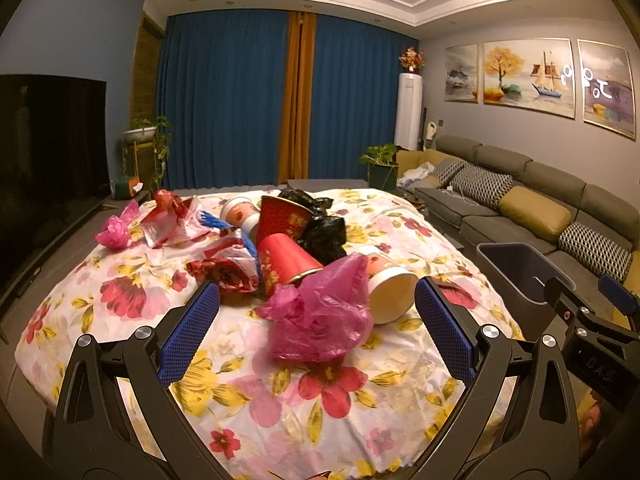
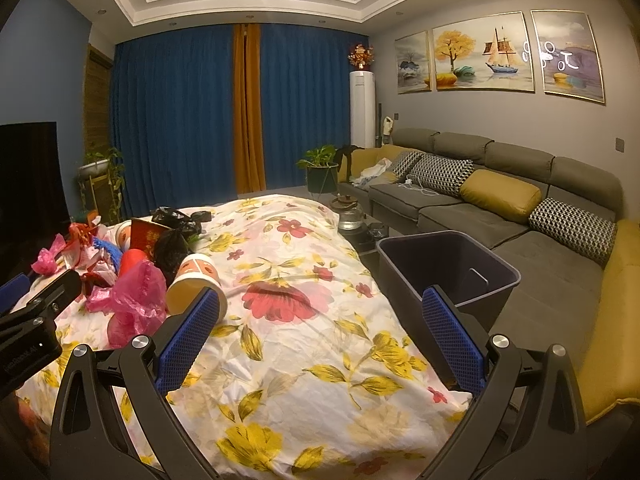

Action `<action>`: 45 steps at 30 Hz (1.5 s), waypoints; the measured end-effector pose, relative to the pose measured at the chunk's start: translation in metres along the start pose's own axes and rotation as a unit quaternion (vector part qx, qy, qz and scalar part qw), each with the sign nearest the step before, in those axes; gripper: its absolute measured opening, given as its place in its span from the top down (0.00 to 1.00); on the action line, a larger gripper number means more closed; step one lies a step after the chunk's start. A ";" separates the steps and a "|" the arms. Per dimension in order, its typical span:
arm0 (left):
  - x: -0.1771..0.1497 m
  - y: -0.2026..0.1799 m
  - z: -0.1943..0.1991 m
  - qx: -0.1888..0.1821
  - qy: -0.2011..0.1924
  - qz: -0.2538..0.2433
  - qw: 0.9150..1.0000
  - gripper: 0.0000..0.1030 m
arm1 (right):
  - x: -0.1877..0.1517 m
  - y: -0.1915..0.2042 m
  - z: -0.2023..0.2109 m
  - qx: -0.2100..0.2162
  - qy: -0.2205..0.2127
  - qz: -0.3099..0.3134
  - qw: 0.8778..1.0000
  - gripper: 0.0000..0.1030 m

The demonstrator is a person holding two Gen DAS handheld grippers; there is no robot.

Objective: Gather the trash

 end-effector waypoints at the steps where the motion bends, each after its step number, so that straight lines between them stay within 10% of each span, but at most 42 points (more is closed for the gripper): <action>1: -0.001 0.004 -0.001 0.001 0.000 0.002 1.000 0.06 | -0.001 0.001 -0.002 0.002 -0.002 0.001 1.000 0.05; 28: -0.025 0.102 -0.084 0.094 0.035 0.059 0.993 0.18 | -0.042 0.132 -0.130 0.191 0.037 0.091 0.977 0.33; 37: -0.022 0.105 -0.108 0.088 0.045 0.059 0.993 0.22 | -0.054 0.140 -0.147 0.218 0.067 0.104 0.968 0.86; 45: -0.014 0.100 -0.135 0.079 0.053 0.056 0.994 0.23 | -0.041 0.133 -0.133 0.226 0.037 0.100 0.968 0.90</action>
Point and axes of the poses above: each gripper's, at about its wrist camera, not at the fingertips, and z roughly against the way its jaws point, y to its left, x to its top, the point moved 3 cm from there along -z, roughly the way its jaws point, and after that the axes turned 14 degrees about x, right-handed, at the moved point
